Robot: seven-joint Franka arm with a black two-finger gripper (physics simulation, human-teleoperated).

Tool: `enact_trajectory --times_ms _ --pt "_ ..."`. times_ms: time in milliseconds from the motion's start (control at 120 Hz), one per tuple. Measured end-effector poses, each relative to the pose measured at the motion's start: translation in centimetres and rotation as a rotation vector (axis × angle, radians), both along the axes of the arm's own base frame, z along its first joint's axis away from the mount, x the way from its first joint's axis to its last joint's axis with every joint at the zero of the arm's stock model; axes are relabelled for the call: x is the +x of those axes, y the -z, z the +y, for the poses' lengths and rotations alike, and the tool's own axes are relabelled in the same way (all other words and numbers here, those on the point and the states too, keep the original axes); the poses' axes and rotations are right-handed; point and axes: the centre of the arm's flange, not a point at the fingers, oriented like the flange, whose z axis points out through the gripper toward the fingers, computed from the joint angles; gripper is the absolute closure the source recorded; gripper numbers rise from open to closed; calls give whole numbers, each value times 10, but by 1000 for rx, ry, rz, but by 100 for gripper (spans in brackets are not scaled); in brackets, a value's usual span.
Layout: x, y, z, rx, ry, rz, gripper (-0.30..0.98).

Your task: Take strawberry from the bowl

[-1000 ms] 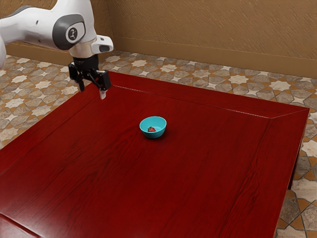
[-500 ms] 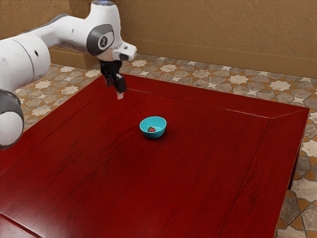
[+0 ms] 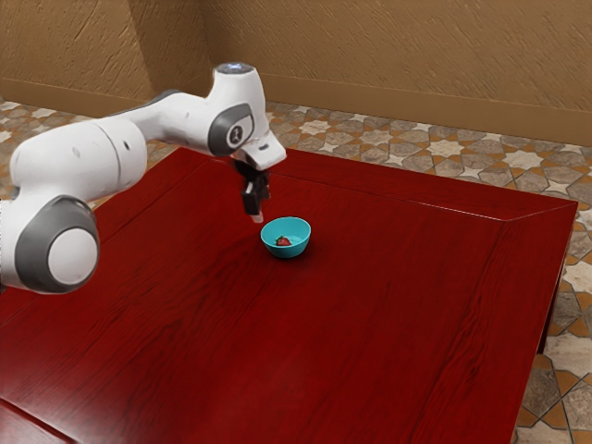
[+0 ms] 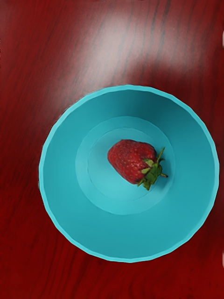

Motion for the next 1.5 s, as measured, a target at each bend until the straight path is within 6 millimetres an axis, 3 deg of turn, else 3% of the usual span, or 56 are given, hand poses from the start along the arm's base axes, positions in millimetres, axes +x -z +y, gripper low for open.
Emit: enact_trajectory --times_ms 58,142,483,700,1042,1308,1500 --pt "1 1 -12 12 77 -4 13" --pt "7 20 -24 9 166 4 15" --pt "23 61 -26 -4 367 -32 32" --pt "27 80 -20 -25 433 -58 37" --pt "25 91 -25 -31 508 -51 38" --pt "23 94 -12 -36 512 -29 38" --pt "21 110 -10 -44 519 -8 39"
